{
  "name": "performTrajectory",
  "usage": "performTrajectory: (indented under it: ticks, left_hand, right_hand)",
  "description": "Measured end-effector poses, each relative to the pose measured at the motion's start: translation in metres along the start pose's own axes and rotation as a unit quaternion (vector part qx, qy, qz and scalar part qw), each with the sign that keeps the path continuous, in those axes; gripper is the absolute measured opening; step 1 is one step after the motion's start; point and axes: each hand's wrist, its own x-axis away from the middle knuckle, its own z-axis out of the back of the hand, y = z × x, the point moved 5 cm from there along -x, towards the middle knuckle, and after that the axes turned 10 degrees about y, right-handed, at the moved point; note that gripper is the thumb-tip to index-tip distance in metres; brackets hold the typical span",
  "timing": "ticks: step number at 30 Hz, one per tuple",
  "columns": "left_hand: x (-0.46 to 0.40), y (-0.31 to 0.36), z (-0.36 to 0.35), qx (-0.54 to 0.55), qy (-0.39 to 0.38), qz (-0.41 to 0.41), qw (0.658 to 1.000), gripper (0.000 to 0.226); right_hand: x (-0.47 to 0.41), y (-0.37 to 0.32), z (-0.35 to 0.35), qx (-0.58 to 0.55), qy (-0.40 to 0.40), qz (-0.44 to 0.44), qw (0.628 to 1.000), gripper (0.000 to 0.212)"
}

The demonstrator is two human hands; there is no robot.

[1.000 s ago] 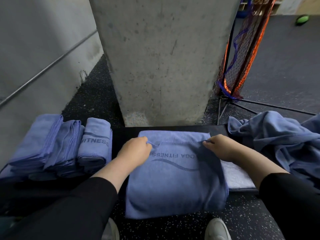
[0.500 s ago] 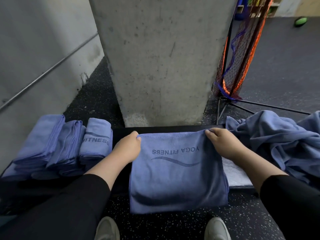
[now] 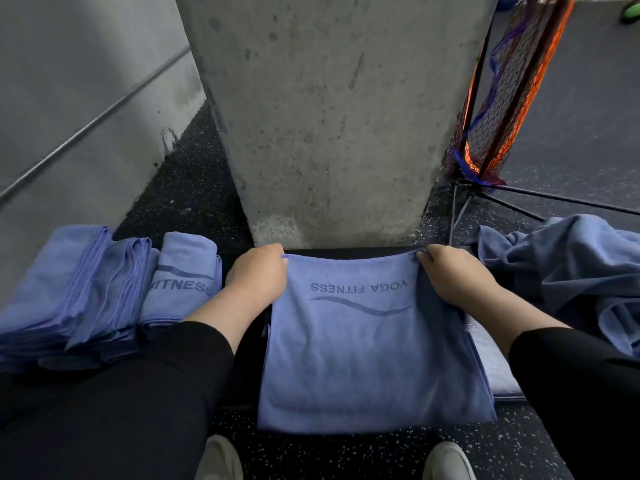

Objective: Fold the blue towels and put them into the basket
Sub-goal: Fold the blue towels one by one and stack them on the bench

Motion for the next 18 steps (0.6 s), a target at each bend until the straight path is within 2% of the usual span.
performTrajectory:
  ticks: [4, 8, 11, 13, 15, 18]
  left_hand:
    - [-0.004, 0.005, -0.006, -0.057, 0.000, 0.001, 0.998, 0.008]
    - [-0.002, 0.017, -0.007, -0.101, 0.065, -0.071, 0.990, 0.024]
    - [-0.001, 0.024, -0.012, -0.103, 0.029, -0.126, 0.986, 0.031]
    - [0.001, 0.024, -0.014, -0.114, -0.001, -0.143, 0.983, 0.031]
    - [0.002, 0.023, -0.011, -0.119, -0.017, -0.134, 0.984, 0.027]
    - [0.003, 0.022, -0.005, -0.115, -0.032, -0.114, 0.986, 0.022]
  right_hand:
    - [-0.004, 0.001, -0.008, 0.025, 0.020, -0.012, 0.999, 0.033]
    - [0.002, 0.002, -0.003, 0.028, 0.059, 0.006, 0.998, 0.028]
    - [0.000, 0.006, -0.007, 0.028, -0.004, 0.059, 0.998, 0.042]
    - [-0.002, 0.008, -0.007, 0.038, -0.040, 0.047, 0.997, 0.044]
    - [-0.004, 0.007, -0.006, 0.039, -0.061, 0.028, 0.997, 0.039]
    - [-0.005, 0.003, -0.005, 0.045, -0.087, 0.010, 0.995, 0.017]
